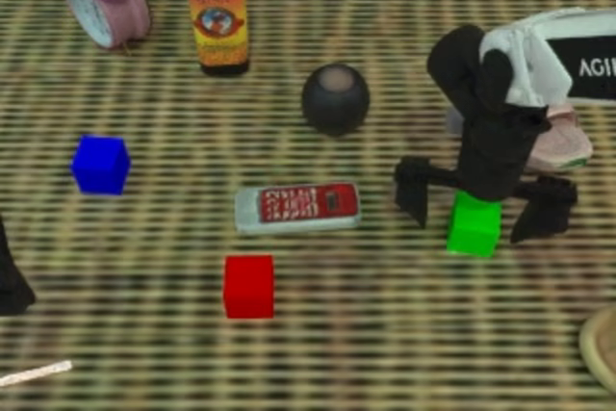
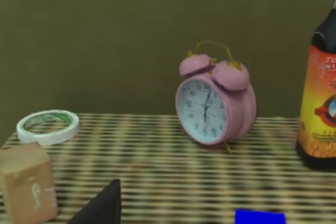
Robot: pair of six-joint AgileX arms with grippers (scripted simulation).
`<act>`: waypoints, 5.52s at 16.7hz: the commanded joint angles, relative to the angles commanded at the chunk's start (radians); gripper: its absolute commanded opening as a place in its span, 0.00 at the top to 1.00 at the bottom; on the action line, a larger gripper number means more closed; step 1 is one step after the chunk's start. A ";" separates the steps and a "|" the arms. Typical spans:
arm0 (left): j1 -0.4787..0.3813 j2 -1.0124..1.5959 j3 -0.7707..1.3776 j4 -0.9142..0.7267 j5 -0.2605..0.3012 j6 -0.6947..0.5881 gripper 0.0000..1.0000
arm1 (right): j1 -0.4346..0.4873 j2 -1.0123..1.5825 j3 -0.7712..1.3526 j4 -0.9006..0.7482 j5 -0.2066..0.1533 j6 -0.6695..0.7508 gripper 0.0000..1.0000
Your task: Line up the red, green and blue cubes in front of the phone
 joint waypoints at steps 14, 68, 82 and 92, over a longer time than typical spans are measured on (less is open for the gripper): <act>0.000 0.000 0.000 0.000 0.000 0.000 0.00 | 0.000 0.008 -0.009 0.013 0.000 0.001 0.68; 0.000 0.000 0.000 0.000 0.000 0.000 0.00 | 0.389 0.018 0.109 -0.094 0.004 0.188 1.00; 0.000 0.000 0.000 0.000 0.000 0.000 0.00 | 0.389 0.018 0.109 -0.094 0.004 0.188 0.10; 0.000 0.000 0.000 0.000 0.000 0.000 0.00 | 0.388 0.018 0.109 -0.095 0.004 0.188 0.00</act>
